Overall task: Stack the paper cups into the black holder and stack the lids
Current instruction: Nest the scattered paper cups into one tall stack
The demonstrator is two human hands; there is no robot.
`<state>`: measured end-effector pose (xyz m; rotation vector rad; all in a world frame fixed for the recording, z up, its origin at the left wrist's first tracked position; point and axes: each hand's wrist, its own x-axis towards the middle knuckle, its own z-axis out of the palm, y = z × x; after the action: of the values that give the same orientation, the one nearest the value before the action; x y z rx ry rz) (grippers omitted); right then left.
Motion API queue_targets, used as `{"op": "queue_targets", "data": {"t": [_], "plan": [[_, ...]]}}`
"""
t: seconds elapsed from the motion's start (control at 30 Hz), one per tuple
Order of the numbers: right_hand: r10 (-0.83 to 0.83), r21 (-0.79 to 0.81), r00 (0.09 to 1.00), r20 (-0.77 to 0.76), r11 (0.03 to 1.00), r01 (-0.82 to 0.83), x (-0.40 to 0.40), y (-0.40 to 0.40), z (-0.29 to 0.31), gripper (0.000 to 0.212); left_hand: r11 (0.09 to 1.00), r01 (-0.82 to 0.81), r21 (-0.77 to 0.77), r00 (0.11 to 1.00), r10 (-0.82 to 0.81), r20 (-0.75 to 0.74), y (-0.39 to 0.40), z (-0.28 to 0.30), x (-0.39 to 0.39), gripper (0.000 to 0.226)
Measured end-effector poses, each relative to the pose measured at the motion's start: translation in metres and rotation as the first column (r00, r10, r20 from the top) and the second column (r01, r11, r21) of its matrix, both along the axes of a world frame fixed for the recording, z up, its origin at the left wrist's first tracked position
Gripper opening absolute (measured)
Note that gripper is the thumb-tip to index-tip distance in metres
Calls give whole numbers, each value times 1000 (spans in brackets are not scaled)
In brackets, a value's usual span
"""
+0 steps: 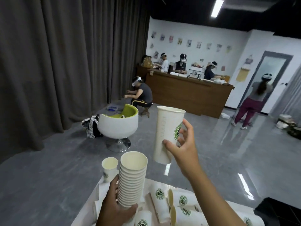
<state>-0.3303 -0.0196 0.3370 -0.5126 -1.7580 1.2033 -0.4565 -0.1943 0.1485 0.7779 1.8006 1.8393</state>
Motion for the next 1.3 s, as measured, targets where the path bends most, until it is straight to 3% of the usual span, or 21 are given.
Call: {"op": "queue_targets", "data": {"t": [0.03, 0.1, 0.13, 0.17, 0.2, 0.27, 0.43, 0.8, 1.03, 1.17, 1.3], "plan": [[9, -2, 1000, -25, 1000, -9, 3, 0, 7, 86, 999, 24, -27, 999, -25, -39, 5, 4, 4, 95], [38, -2, 998, -58, 999, -38, 5, -3, 18, 89, 999, -32, -42, 989, 26, -147, 3, 8, 11, 57], [56, 1, 996, -66, 998, -56, 5, -5, 21, 91, 998, -51, -47, 996, 48, -71, 1, 23, 25, 43], [77, 5, 995, -67, 997, -77, 5, -9, 23, 92, 998, 48, -27, 989, -52, -142, 3, 29, 30, 50], [97, 7, 993, -60, 995, -97, 4, -14, 23, 93, 994, 111, 3, 982, -109, -154, 4, 34, 32, 71], [125, 11, 992, -33, 992, -124, 1, -23, 18, 96, 998, 57, -17, 991, -59, -123, 6, 32, 36, 95], [142, 10, 990, 20, 990, -142, -5, -39, 0, 102, 997, 73, -12, 977, -74, -201, 0, 45, 31, 94], [187, 69, 968, 167, 977, -200, -32, -63, -32, 109, 998, 55, -22, 984, -58, -166, -26, 37, -10, 95], [174, 22, 960, 218, 983, -183, -53, -76, -64, 93, 1000, 11, -25, 991, -14, -134, -43, 6, -39, 99], [64, -56, 968, 244, 997, -52, -53, -62, -94, 73, 999, -30, -21, 996, 28, -84, -61, -10, -69, 105], [16, -112, 936, 351, 993, 25, -50, -38, -134, 68, 995, -103, -18, 995, 103, 0, -76, -19, -102, 110]]}}
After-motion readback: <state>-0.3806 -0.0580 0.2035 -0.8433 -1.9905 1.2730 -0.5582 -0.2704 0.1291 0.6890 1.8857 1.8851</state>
